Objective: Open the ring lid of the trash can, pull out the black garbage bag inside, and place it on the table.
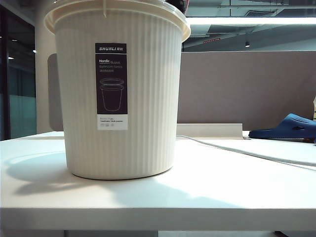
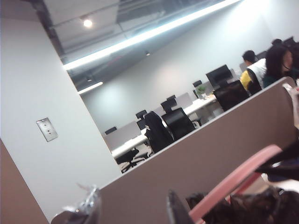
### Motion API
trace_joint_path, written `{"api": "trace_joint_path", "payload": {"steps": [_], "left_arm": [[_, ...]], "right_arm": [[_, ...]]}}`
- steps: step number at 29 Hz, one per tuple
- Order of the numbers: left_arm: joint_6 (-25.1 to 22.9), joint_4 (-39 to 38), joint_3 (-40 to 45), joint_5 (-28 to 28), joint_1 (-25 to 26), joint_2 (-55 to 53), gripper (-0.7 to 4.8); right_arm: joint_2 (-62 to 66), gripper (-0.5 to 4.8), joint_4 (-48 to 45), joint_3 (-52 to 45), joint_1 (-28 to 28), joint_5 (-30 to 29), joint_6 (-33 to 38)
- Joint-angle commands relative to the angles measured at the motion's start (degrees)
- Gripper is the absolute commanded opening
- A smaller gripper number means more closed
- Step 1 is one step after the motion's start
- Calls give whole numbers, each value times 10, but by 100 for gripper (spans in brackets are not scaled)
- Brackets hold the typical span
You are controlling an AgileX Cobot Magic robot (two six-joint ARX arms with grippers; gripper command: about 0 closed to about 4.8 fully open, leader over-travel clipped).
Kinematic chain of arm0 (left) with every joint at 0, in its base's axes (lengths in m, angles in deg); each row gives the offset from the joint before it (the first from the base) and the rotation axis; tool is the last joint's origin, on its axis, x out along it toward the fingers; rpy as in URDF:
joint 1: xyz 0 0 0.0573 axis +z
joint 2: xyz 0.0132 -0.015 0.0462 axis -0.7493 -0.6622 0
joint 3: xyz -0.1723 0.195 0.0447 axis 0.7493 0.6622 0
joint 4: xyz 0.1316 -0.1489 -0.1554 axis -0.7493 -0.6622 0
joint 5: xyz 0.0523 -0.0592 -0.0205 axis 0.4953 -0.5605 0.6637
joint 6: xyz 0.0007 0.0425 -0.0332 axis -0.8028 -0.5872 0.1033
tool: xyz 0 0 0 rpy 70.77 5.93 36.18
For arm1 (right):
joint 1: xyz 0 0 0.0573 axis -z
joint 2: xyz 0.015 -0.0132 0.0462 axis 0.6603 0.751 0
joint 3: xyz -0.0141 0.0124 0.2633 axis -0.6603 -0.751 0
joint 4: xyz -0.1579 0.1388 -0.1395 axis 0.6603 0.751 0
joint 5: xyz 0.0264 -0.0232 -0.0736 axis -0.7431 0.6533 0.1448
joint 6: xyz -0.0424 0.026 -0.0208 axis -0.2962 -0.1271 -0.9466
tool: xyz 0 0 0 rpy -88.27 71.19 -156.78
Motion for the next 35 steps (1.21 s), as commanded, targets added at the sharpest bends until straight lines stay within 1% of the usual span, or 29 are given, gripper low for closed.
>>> {"api": "trace_joint_path", "payload": {"steps": [1, 2, 6, 8, 9, 11, 14, 18, 23, 25, 30, 35], "left_arm": [[8, -37, 0, -6, 0, 5, 183], [14, -44, 0, -5, 0, 7, 183], [42, -81, 0, -13, 0, 7, 183], [43, -101, 0, -26, 0, 7, 183], [50, -115, 0, -43, 0, 7, 183], [62, -125, 0, -66, 0, 7, 183], [75, -127, 0, -71, 0, 8, 183], [92, -131, 0, -105, 0, 8, 183], [97, -132, 0, -109, 0, 11, 183], [109, -134, 0, -109, 0, 12, 182], [109, -141, 0, -109, 0, 14, 182], [118, -144, 0, -109, 0, 14, 182]], "right_arm": [[13, -5, -2, 25, 0, 1, 8], [16, -5, -1, 31, 0, 1, 13], [29, -5, 14, 77, 13, 3, 87], [31, -5, 35, 102, 22, -2, 116], [31, -5, 43, 113, 30, -12, 133], [34, -5, 54, 127, 31, -12, 151], [37, -5, 81, 150, 48, -26, 188], [45, -5, 106, 178, 68, -43, 247], [65, -5, 138, 219, 103, -85, 312], [75, -5, 141, 234, 114, -86, 334], [101, -5, 148, 266, 128, -103, 355], [124, -5, 148, 285, 128, -105, 361]]}}
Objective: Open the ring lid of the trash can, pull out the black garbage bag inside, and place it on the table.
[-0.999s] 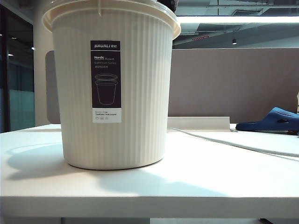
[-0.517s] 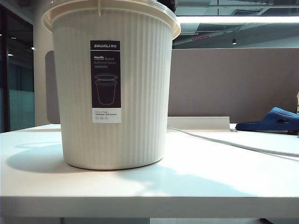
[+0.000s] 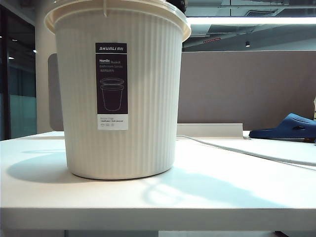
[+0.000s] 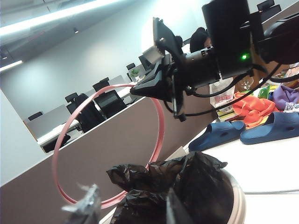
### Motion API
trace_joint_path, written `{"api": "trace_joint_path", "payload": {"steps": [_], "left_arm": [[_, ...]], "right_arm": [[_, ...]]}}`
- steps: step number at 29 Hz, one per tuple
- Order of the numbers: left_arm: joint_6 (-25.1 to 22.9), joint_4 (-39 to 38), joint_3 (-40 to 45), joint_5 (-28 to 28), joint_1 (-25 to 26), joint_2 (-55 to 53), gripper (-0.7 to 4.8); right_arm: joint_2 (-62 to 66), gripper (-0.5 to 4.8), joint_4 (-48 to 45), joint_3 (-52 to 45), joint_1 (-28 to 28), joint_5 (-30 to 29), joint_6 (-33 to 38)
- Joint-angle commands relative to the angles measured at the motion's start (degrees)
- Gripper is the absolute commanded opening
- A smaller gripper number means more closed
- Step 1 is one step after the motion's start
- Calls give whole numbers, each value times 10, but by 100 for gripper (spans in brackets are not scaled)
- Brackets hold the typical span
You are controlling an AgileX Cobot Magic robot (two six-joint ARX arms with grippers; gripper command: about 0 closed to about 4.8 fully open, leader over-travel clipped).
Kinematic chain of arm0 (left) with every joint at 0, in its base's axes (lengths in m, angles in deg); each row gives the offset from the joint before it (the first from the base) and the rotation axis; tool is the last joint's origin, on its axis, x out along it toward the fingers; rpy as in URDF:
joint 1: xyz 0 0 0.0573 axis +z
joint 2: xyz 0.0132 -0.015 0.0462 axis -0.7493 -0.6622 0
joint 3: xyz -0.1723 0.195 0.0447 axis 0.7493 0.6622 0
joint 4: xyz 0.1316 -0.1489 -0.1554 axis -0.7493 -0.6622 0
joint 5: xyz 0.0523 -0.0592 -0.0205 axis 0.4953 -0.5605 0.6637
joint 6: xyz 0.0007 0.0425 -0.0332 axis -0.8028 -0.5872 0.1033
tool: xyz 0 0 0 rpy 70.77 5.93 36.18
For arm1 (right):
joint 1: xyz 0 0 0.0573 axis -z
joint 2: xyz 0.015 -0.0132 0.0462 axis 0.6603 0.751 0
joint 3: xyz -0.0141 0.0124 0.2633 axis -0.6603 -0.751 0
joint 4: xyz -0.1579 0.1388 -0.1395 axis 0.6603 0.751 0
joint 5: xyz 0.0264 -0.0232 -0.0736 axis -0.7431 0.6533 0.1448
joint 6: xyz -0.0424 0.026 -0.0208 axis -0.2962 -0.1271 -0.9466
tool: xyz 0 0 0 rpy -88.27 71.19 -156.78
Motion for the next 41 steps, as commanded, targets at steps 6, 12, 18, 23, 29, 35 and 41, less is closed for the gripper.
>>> {"api": "trace_joint_path", "payload": {"steps": [6, 12, 18, 23, 29, 35, 41], "left_arm": [[10, 4, -1, -2, 0, 0, 182], [11, -7, -1, -2, 0, 3, 182], [11, -20, -1, -2, 0, 7, 182], [11, -22, -1, -2, 0, 12, 182], [11, -29, -1, -2, 0, 17, 182], [11, -30, -1, -2, 0, 18, 182], [11, -30, -1, -2, 0, 18, 182]], "right_arm": [[33, -5, -6, 36, 0, -3, 15], [54, -5, -4, 71, 2, -3, 17], [82, -5, 25, 128, 12, -4, 40], [104, -5, 45, 172, 24, -7, 61], [121, -5, 55, 195, 42, -9, 92], [128, -5, 55, 195, 55, -9, 109], [128, -5, 55, 195, 66, -9, 125]]}}
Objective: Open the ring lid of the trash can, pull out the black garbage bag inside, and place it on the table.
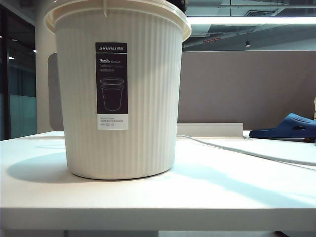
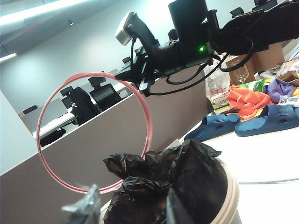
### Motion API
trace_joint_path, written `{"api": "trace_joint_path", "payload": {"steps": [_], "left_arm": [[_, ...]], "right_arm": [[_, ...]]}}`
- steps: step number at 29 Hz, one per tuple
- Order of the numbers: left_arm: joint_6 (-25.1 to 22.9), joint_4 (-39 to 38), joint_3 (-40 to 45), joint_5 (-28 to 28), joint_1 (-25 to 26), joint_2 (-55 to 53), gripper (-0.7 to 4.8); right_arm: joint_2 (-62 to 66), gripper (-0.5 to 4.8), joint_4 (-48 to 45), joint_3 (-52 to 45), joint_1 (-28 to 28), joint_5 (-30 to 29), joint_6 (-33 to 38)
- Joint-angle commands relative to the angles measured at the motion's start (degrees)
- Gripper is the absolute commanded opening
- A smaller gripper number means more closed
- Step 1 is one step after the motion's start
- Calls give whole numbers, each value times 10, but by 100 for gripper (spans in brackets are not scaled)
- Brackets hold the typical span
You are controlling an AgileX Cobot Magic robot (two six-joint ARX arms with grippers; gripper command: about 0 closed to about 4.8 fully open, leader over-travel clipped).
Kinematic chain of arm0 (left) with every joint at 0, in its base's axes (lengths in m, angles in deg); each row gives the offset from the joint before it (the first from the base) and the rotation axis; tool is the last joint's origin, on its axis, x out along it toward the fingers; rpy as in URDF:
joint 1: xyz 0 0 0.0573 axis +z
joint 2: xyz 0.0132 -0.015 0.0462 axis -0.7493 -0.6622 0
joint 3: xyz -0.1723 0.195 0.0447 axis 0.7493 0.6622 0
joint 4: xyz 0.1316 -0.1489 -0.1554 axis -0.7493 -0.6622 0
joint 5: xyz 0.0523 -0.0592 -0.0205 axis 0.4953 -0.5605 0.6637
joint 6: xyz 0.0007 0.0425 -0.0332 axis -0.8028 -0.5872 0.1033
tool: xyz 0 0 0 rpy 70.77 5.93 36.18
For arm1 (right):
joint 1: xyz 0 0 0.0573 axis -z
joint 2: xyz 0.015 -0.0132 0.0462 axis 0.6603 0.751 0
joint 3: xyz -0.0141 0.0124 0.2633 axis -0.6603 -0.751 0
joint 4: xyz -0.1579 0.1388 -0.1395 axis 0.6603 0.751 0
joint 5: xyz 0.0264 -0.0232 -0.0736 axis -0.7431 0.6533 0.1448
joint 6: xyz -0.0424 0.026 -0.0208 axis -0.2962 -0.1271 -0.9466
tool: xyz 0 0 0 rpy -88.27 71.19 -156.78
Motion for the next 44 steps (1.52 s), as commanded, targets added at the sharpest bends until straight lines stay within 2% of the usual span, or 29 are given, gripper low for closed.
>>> {"api": "trace_joint_path", "payload": {"steps": [1, 12, 17, 20, 25, 27, 31, 34, 38, 42, 44], "left_arm": [[2, 5, -1, -2, 0, 0, 182], [10, -12, -1, -2, 0, 0, 182], [23, -19, -1, -2, 0, 0, 182], [47, -19, -1, -2, 0, 0, 182], [102, -21, -1, -10, 0, -1, 182], [125, -25, -1, -29, 0, -2, 182], [165, -29, 0, -45, 0, -9, 183], [189, -32, 0, -52, 0, -22, 183], [216, -30, 0, -51, 0, -48, 183], [256, -26, -1, -47, 0, -84, 183], [283, -20, -1, -44, 0, -102, 183]], "right_arm": [[-2, -5, -6, 4, 3, -1, 7], [-3, -5, 5, 11, 7, -1, 22], [-3, -5, 76, 42, 6, -11, 28], [-3, -5, 144, 68, 5, -18, 37], [-4, -5, 258, 113, 5, -70, 40], [-7, -4, 282, 120, 5, -99, 59], [-21, 9, 311, 120, 5, -102, 101], [-26, 55, 351, 120, 5, -102, 106], [-26, 64, 412, 121, 5, -102, 106], [-24, 122, 454, 121, 5, -108, 103], [-25, 123, 461, 120, 5, -127, 104]]}}
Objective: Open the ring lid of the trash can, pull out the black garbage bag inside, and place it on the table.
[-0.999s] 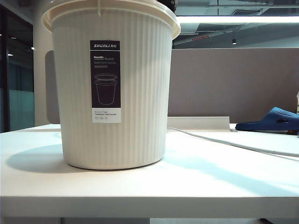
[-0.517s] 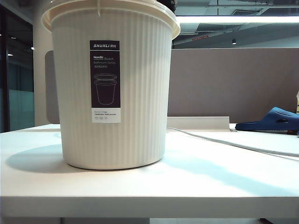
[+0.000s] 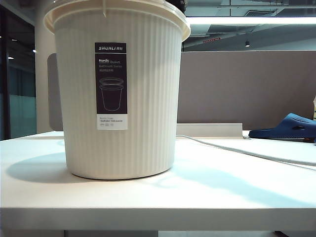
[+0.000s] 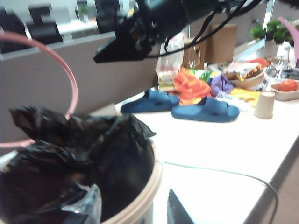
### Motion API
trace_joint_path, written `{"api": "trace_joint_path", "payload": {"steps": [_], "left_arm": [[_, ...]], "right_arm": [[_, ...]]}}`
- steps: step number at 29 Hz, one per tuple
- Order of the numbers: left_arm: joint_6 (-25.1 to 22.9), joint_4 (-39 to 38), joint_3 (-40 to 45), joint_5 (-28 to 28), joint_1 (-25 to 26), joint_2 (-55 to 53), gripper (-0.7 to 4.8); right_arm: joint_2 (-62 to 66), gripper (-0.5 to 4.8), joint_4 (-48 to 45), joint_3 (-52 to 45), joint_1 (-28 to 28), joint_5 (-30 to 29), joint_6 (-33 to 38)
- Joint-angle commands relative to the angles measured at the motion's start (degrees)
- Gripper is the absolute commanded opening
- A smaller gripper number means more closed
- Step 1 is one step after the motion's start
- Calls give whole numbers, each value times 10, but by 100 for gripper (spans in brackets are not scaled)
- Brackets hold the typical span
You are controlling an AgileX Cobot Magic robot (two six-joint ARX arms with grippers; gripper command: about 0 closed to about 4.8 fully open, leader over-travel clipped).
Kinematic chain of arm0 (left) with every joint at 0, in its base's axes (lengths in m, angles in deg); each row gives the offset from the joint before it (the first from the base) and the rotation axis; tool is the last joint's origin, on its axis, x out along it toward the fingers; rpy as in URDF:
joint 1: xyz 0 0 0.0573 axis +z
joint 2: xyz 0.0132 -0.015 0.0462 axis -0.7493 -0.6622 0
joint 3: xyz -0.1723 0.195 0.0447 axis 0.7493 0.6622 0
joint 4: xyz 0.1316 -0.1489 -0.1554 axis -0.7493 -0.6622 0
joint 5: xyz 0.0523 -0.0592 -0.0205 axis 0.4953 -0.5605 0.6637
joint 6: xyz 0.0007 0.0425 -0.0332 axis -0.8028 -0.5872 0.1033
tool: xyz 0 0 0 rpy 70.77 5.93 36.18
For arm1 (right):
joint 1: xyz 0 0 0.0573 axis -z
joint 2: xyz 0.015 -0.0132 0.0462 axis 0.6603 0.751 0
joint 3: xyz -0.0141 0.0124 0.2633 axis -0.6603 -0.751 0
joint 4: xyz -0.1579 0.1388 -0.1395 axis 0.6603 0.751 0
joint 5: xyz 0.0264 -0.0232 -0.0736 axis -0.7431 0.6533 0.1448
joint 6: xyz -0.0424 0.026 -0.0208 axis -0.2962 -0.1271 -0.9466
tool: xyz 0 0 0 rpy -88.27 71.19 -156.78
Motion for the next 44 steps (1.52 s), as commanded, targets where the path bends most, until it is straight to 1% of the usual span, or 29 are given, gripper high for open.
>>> {"api": "trace_joint_path", "payload": {"steps": [1, 3, 5, 7, 9, 10, 13, 15, 17, 18, 22, 24, 25, 26, 28, 29, 31, 34, 36, 39, 41, 43, 44], "left_arm": [[63, 15, -1, 3, 0, -28, 183], [107, 26, -1, 3, 0, -48, 183], [126, 37, -1, 3, 0, -68, 183], [123, 43, -1, 3, 0, -83, 183], [98, 49, -1, 3, 0, -97, 183], [83, 51, -1, 9, 0, -103, 183], [79, 56, -1, 52, 0, -113, 183], [80, 58, -1, 85, 1, -115, 183], [80, 64, -1, 122, 1, -115, 183], [81, 68, -2, 132, 1, -115, 183], [95, 73, -4, 142, 2, -115, 183], [92, 73, -4, 137, 2, -115, 183], [86, 73, -4, 134, 5, -115, 183], [68, 71, -4, 120, 9, -115, 183], [53, 71, -4, 101, 19, -115, 183], [49, 71, -5, 90, 29, -115, 183], [48, 71, -5, 63, 51, -115, 183], [50, 71, -5, 6, 105, -115, 183], [55, 71, -5, -48, 148, -115, 183], [81, 70, -5, -148, 218, -115, 183], [114, 72, -5, -222, 271, -118, 183], [166, 80, -5, -334, 362, -128, 183], [179, 82, -5, -364, 386, -132, 183]], "right_arm": [[-4, 127, 7, 2, -1, -34, 2], [-4, 127, 16, 2, -1, -38, 2], [-4, 127, 30, 2, -1, -38, 1], [-4, 127, 51, 2, -1, -53, -14], [-4, 127, 76, 2, -2, -69, -29], [-4, 127, 89, 2, -2, -74, -29], [-4, 127, 122, 2, -2, -87, -27], [-4, 127, 137, 2, -2, -87, -5], [-4, 127, 146, 2, -2, -87, 36], [-4, 127, 149, 2, -2, -87, 52], [-4, 131, 162, 2, -2, -87, 109], [-4, 155, 169, 2, -2, -88, 122], [-4, 159, 174, 2, -2, -90, 126], [-4, 159, 181, 2, -2, -101, 126], [-4, 160, 194, 2, -2, -125, 127], [-4, 160, 201, 2, -2, -139, 127], [-5, 162, 209, 2, -2, -147, 127], [-12, 162, 214, 2, -2, -147, 129], [-21, 162, 214, 2, -2, -147, 129], [-36, 162, 216, 2, -8, -147, 124], [-48, 162, 219, 2, -9, -147, 125], [-63, 163, 223, 2, -17, -137, 137], [-66, 162, 223, 2, -23, -132, 139]]}}
